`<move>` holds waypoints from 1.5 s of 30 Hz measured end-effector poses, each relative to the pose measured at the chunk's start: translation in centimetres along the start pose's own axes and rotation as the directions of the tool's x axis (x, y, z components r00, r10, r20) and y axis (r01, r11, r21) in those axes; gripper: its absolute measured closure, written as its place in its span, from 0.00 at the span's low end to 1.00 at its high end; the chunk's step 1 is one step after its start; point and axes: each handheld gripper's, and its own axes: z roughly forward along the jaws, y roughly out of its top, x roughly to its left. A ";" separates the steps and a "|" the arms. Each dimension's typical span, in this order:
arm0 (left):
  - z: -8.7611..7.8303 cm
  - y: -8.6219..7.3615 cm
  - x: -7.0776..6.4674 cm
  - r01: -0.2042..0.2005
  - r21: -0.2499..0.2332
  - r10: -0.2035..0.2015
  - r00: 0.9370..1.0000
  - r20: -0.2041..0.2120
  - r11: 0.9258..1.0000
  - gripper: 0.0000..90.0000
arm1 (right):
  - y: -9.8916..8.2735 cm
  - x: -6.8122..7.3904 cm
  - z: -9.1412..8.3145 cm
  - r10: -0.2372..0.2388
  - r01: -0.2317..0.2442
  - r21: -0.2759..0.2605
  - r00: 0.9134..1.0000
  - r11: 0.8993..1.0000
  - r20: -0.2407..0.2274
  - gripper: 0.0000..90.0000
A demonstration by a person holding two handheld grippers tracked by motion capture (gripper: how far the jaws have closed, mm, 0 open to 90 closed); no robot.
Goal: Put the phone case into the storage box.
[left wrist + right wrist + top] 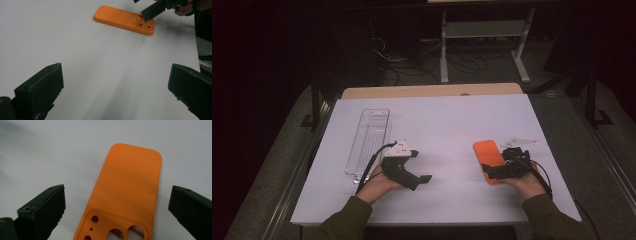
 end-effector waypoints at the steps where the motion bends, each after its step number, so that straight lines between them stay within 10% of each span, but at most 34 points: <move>1: 0.0 0.0 0.0 -0.001 0.000 0.001 1.000 0.001 1.000 0.00 | -0.1 0.0 0.0 -0.002 0.002 0.005 1.000 1.000 0.002 0.00; 45: 0.2 0.0 -0.1 -0.001 0.002 0.001 1.000 0.004 1.000 0.00 | -1.2 0.7 2.0 0.006 -0.017 0.168 0.998 0.986 0.069 0.05</move>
